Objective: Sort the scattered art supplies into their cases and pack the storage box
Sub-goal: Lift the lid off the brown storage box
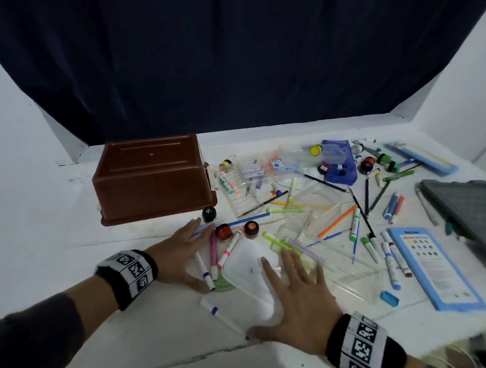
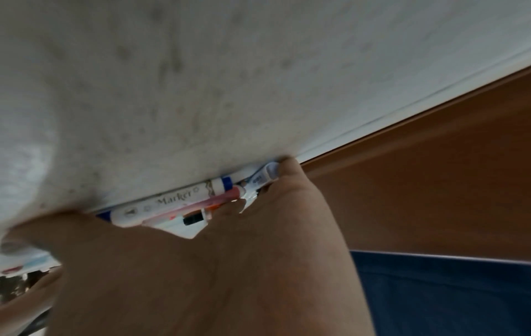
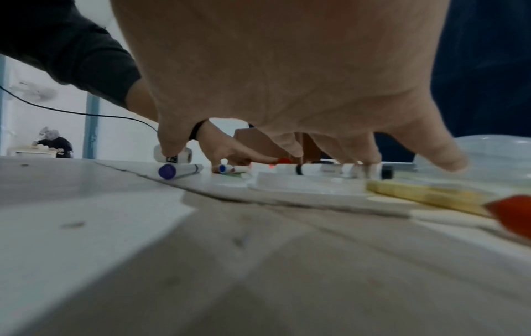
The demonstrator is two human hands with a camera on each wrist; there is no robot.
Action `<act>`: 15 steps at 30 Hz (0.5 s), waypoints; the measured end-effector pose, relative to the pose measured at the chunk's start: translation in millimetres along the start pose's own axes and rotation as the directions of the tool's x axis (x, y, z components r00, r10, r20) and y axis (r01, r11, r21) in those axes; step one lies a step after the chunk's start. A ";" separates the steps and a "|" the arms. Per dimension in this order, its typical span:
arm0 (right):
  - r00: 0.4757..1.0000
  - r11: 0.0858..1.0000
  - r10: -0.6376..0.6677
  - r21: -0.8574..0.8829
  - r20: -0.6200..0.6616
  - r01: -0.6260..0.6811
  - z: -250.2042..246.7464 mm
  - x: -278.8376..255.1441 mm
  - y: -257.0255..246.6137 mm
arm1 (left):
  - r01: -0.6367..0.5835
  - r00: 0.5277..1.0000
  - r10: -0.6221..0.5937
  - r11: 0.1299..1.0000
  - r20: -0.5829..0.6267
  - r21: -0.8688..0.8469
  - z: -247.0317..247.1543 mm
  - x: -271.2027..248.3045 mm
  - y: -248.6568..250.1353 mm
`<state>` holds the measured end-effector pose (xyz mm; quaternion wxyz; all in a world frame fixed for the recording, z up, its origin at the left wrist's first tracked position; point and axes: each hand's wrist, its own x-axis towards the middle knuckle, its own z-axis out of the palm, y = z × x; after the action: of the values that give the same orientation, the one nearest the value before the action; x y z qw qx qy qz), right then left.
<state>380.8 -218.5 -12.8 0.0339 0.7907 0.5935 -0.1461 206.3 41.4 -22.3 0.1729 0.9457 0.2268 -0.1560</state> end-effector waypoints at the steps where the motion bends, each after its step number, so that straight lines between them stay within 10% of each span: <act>1: 1.000 1.000 0.009 0.001 0.005 -0.009 0.5 -0.2 -6.7 | -0.036 0.999 0.036 0.999 -0.015 -0.006 -0.4 1.8 5.1; 15: 0.998 0.997 0.017 -0.077 -0.063 -0.022 20.8 18.8 -41.0 | -0.033 0.999 0.033 0.997 -0.008 -0.070 -7.9 14.7 10.8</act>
<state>342.7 -193.8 -32.8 0.0476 0.7986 0.5919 -0.0980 225.7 41.0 -18.0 0.2076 0.9432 0.2171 -0.1419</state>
